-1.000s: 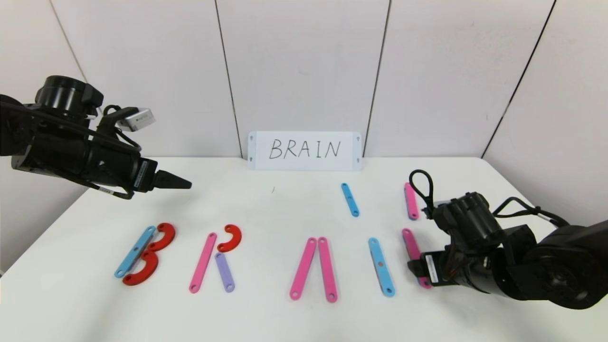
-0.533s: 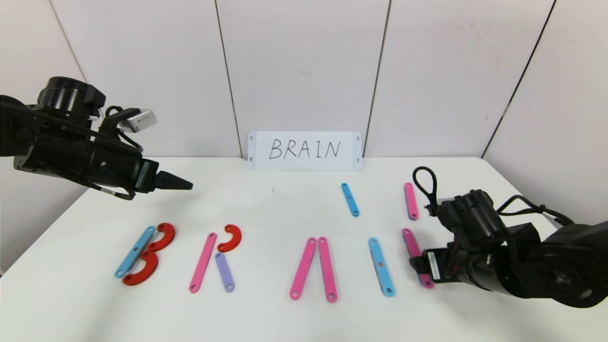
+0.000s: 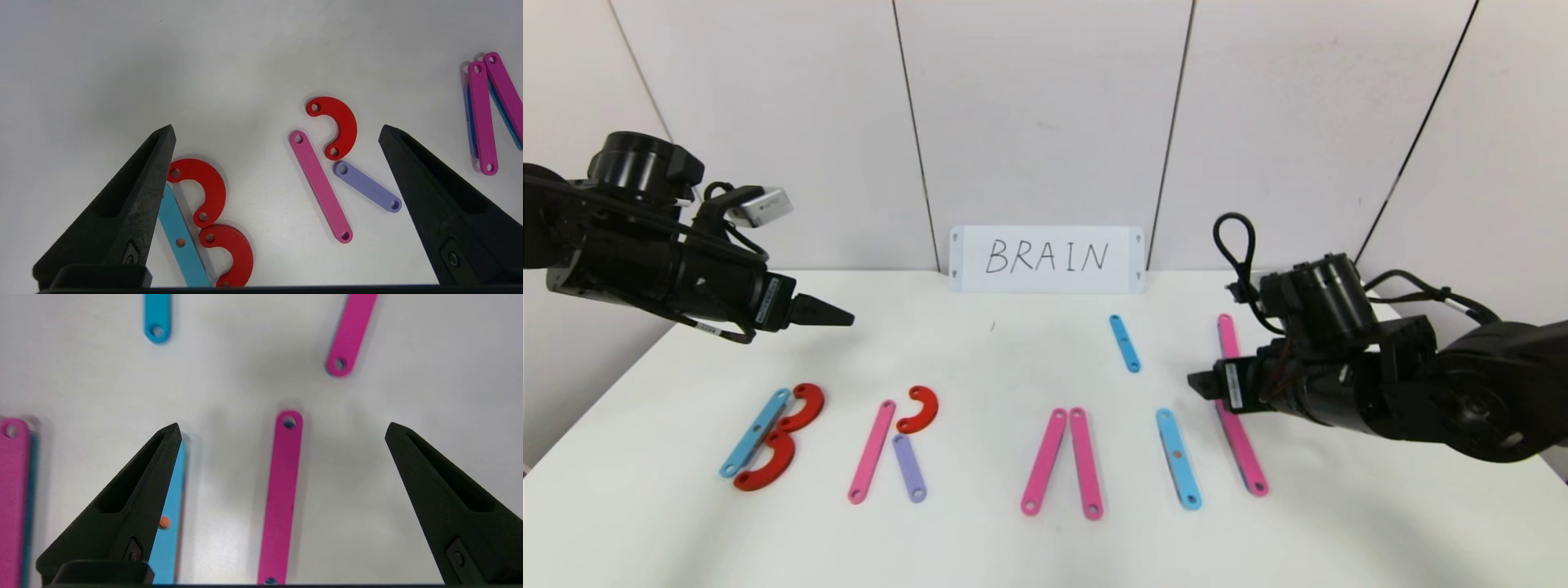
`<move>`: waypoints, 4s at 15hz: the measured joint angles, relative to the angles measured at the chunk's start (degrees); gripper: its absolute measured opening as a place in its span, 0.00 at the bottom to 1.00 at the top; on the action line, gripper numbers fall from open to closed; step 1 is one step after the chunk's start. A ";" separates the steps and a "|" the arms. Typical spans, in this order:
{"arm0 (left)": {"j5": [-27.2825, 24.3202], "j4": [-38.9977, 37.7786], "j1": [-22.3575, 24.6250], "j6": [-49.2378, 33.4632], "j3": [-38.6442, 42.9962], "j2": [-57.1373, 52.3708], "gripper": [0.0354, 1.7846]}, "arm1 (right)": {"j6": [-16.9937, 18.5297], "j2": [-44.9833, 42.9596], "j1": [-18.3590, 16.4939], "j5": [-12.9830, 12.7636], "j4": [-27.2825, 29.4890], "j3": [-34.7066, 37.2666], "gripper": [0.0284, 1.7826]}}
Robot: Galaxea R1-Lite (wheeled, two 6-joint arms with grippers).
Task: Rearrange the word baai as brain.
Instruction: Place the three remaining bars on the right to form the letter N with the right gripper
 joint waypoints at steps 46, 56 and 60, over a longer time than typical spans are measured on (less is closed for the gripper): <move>0.01 -1.33 0.00 0.16 -0.35 1.11 0.97 | -3.85 31.67 -0.24 8.85 -0.16 -34.40 0.27; 0.04 -1.30 -0.09 0.16 -0.33 1.49 0.97 | -3.91 31.31 -0.22 8.48 0.20 -34.76 0.14; 0.09 -1.30 -0.43 0.13 -0.33 1.55 0.97 | -4.40 29.49 -0.04 8.46 0.50 -34.67 0.14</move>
